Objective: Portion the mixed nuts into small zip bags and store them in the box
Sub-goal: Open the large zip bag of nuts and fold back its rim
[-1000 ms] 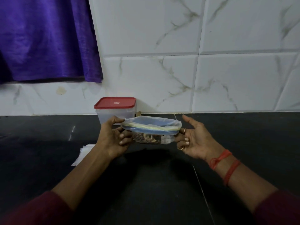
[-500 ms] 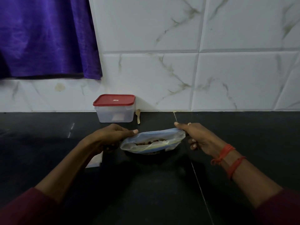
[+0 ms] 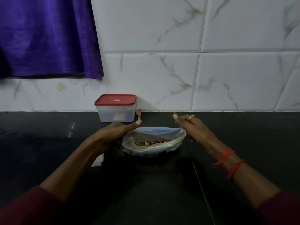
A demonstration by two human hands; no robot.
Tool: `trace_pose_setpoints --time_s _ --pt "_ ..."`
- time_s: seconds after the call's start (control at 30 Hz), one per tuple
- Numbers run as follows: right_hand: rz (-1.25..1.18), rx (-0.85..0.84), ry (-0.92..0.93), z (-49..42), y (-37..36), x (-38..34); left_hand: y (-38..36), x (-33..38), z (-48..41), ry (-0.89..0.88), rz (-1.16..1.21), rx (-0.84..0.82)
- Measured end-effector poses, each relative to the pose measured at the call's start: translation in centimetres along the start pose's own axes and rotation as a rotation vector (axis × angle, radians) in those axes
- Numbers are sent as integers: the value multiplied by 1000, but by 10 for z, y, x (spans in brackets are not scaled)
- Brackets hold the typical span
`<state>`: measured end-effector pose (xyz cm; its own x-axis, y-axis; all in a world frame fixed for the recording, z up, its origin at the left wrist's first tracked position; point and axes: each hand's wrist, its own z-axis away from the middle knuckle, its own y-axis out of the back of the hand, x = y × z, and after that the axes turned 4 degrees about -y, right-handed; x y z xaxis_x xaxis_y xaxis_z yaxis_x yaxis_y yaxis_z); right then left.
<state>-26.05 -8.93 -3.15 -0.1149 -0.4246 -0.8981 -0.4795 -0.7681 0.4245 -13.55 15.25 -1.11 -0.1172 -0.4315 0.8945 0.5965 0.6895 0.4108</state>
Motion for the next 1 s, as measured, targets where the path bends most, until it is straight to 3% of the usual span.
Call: trace_pose_setpoints --time_s 0.13,0.23,0.4,0.5,0.63,0.8,1.0 --pt "305 -104 395 3 3 -2 1 4 5 -201 -171 -36" --pt "416 -2 522 3 -3 0 3 1 2 -326 -215 67" --pt "485 92 578 5 -1 0 9 -7 -5 -451 -279 244" --pt "601 5 547 10 -6 -4 6 -8 -7 -493 -345 256" --pt "749 89 578 9 -13 1 3 -7 -5 -537 -403 265" --pt "713 204 566 8 -6 0 6 -5 -3 -481 -538 257" --pt "600 207 487 1 10 3 16 5 6 -437 -457 247"
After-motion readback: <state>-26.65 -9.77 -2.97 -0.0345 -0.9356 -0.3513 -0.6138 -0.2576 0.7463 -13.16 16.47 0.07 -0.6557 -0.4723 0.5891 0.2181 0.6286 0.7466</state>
